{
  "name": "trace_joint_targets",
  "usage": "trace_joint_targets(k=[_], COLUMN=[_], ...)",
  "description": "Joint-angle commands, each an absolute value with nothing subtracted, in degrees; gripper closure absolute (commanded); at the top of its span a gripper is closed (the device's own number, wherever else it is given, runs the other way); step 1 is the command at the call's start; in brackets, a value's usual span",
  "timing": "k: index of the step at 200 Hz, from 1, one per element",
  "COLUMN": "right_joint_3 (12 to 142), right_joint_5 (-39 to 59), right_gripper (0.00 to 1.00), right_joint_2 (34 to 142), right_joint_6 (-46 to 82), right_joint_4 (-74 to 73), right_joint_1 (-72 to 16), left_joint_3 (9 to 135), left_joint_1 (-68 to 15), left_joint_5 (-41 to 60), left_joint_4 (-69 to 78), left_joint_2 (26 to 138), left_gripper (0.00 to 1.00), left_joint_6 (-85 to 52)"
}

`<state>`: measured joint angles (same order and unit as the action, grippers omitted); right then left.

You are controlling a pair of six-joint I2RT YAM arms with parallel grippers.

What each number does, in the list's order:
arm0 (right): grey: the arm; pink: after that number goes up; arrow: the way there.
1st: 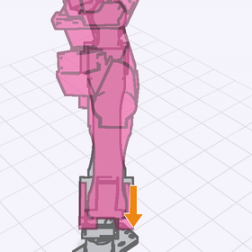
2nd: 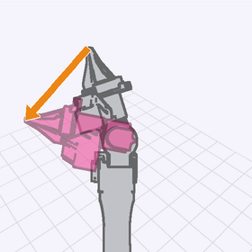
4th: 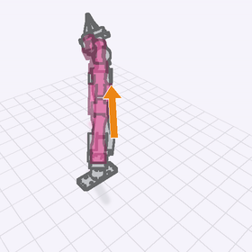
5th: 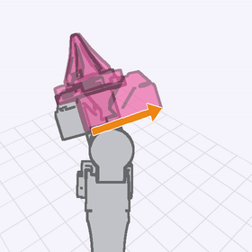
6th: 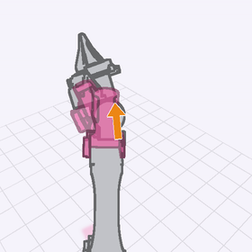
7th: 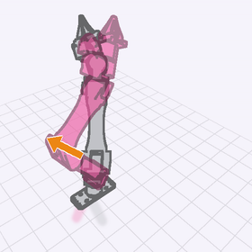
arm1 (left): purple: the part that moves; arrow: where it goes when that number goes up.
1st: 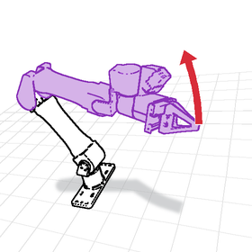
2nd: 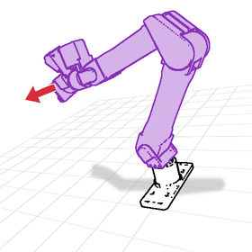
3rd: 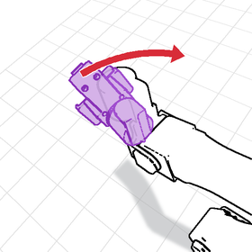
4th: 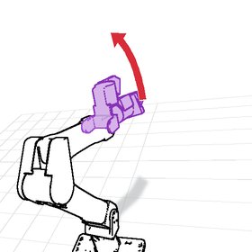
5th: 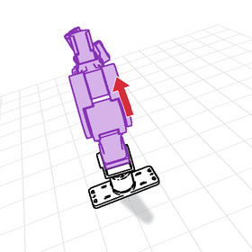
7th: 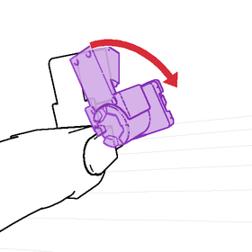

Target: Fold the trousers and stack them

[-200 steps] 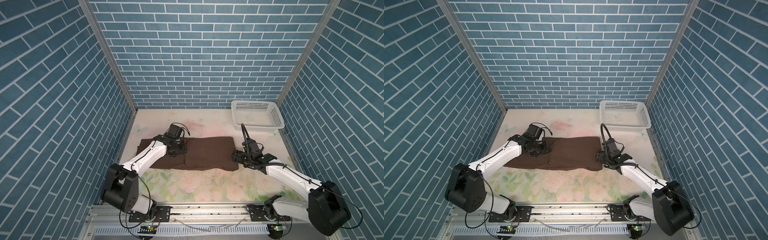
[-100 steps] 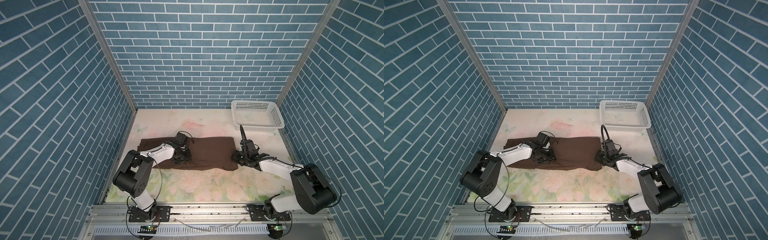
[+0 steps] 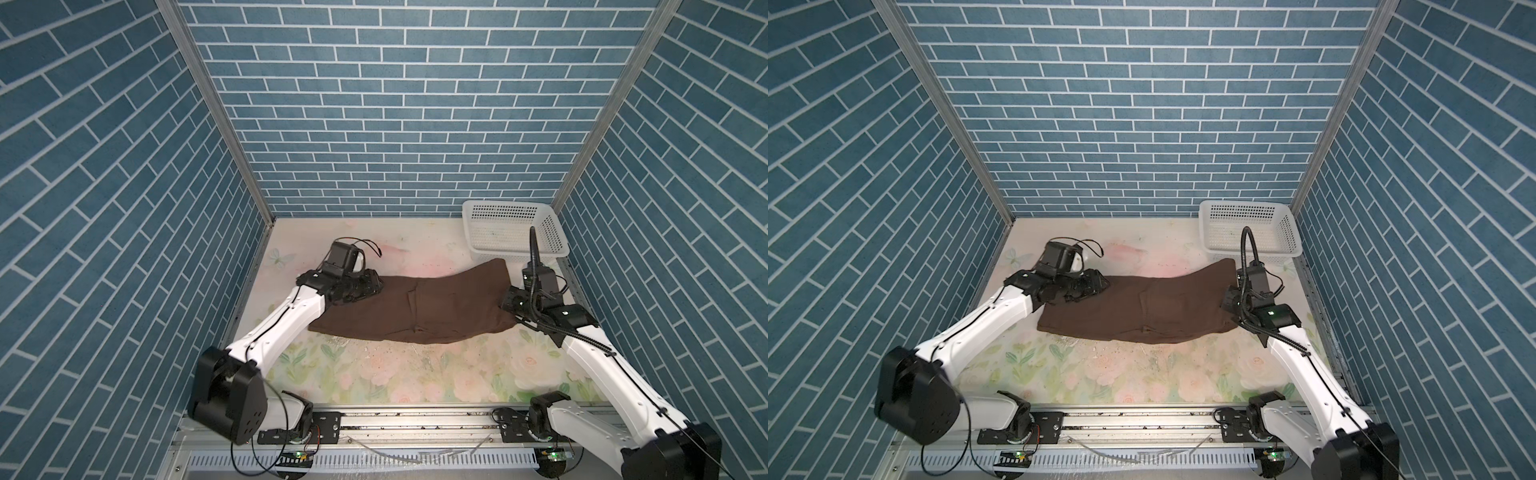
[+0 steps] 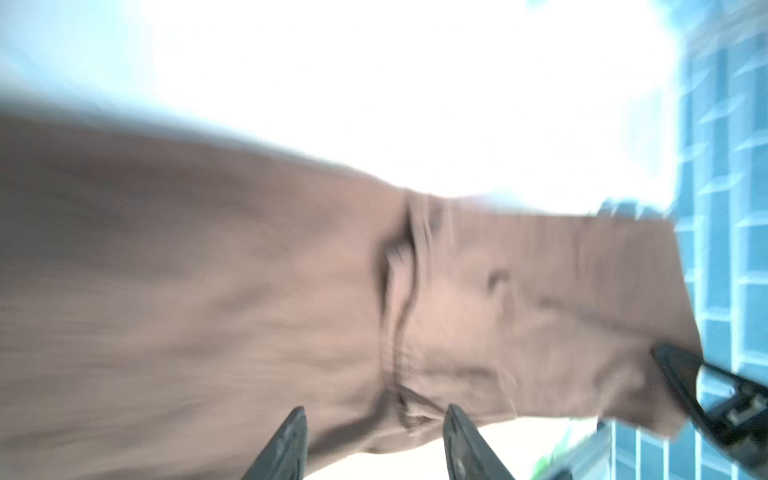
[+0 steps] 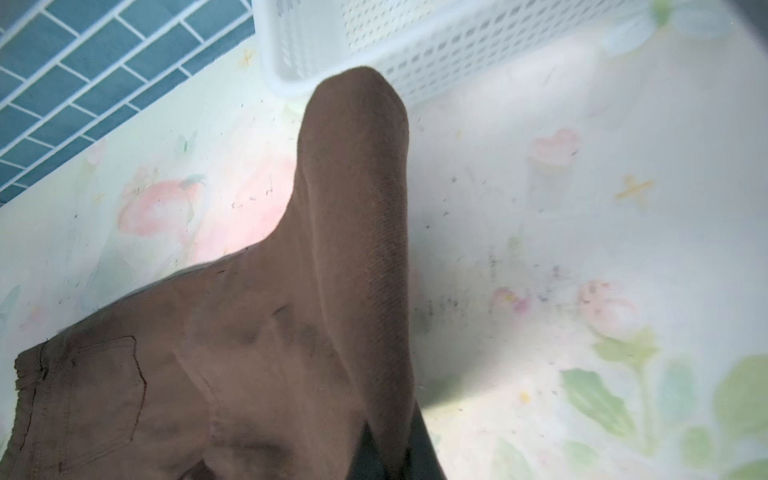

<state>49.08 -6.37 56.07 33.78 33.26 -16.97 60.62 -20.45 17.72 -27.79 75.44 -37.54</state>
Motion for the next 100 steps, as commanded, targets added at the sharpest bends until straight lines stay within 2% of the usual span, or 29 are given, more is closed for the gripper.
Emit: trace_joint_targets(k=[1,19,38,100], right_joint_3=[57.75,64.17,69.34,79.48], right_joint_5=[-15.31,-14.56,-11.18,-14.54], right_gripper=[1.0,1.0,1.0,1.0], right_joint_2=[55.12,56.9,60.39,78.01], right_joint_6=[28.04,27.94,28.94,33.6], right_joint_4=[44.45,46.77,47.02,44.17], right_joint_1=[-16.53,-16.61,-17.62,-36.95], left_joint_3=[56.07,50.83,46.8,42.36], left_joint_1=[-12.66,-7.48,-6.0,-6.31], left_joint_5=[14.65,15.31,13.76,19.92], left_joint_4=[-33.83,-32.6,-31.25,-20.17], left_joint_2=[74.24,73.41,73.84,81.63], left_gripper=[0.49,0.62,0.74,0.79], left_joint_6=[-35.55,-35.32,-34.59,-37.32])
